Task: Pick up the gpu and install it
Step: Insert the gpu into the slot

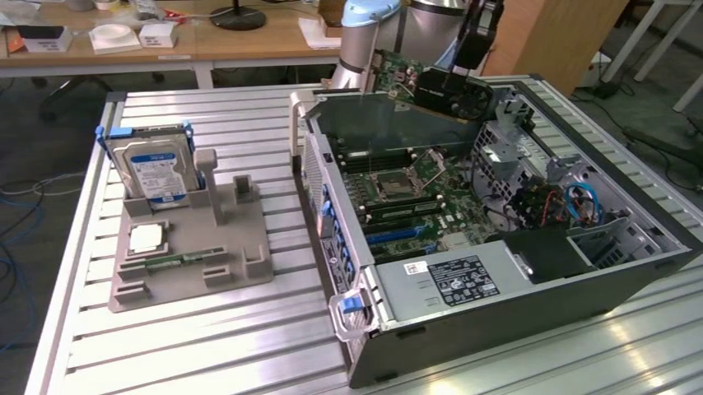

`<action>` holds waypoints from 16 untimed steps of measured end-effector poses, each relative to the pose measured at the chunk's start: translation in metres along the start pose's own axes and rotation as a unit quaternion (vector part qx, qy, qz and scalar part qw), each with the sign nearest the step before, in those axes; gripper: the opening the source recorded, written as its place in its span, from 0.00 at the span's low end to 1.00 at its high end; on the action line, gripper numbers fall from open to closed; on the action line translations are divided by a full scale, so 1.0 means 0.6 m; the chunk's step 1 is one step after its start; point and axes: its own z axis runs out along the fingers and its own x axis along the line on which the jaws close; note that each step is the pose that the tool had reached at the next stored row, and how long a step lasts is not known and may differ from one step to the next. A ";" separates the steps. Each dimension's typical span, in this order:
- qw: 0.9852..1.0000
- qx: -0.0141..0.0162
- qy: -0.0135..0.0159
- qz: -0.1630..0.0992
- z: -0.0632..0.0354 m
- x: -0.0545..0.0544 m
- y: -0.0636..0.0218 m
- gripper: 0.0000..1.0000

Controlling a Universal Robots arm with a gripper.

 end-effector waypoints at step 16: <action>0.992 -0.005 0.003 -0.123 0.004 0.001 0.001 0.26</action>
